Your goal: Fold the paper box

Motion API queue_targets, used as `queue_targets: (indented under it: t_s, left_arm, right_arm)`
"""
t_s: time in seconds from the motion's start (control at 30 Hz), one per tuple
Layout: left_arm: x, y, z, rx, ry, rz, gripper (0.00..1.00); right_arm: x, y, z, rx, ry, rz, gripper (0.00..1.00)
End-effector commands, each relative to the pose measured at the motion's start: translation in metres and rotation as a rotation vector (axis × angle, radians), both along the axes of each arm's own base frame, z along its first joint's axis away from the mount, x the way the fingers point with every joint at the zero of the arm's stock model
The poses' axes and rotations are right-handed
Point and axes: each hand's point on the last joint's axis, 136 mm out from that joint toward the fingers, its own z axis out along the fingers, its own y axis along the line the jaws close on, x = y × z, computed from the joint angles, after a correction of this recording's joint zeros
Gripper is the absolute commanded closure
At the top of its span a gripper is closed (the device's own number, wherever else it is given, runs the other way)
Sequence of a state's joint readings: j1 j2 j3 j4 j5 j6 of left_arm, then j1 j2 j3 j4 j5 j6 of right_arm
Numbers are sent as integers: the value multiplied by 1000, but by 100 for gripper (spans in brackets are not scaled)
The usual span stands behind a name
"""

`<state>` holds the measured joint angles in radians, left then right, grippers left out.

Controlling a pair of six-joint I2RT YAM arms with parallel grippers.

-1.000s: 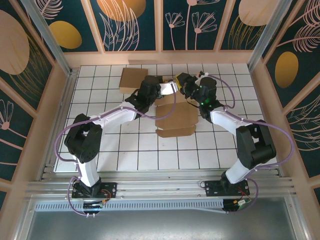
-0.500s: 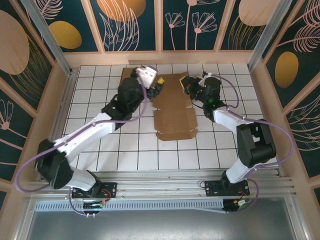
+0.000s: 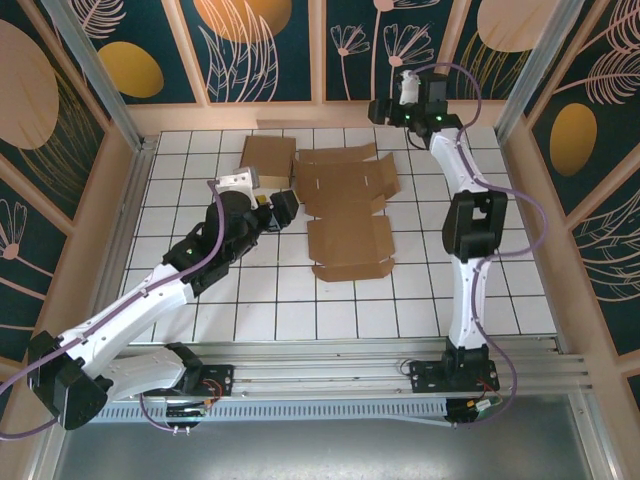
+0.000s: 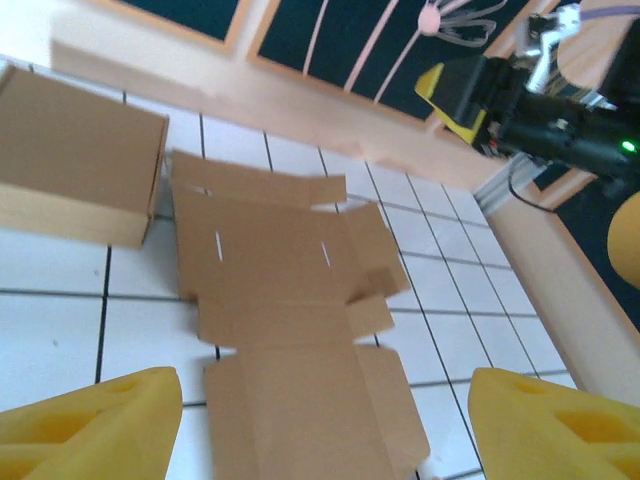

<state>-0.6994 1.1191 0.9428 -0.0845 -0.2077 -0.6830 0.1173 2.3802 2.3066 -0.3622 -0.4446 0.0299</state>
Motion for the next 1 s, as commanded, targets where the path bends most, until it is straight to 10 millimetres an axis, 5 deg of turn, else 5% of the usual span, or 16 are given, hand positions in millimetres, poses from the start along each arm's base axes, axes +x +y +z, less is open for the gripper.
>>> queue_targets:
  t_s: [0.0, 0.27, 0.47, 0.8, 0.97]
  left_arm:
    - [-7, -7, -8, -27, 66, -38, 24]
    - [-3, -7, -29, 17, 96, -25, 23]
    - [-1, -8, -38, 25, 110, -20, 21]
    - [-2, -1, -40, 35, 103, 5, 20]
    - [-2, 2, -44, 45, 104, 17, 20]
  right_arm:
    - [-8, -1, -61, -35, 176, 109, 16]
    - [-5, 13, -117, 27, 215, 163, 20]
    - [-1, 22, -146, 35, 251, 142, 35]
    - [6, 37, -171, 72, 270, 126, 39]
    - [14, 28, -156, 2, 237, 64, 32]
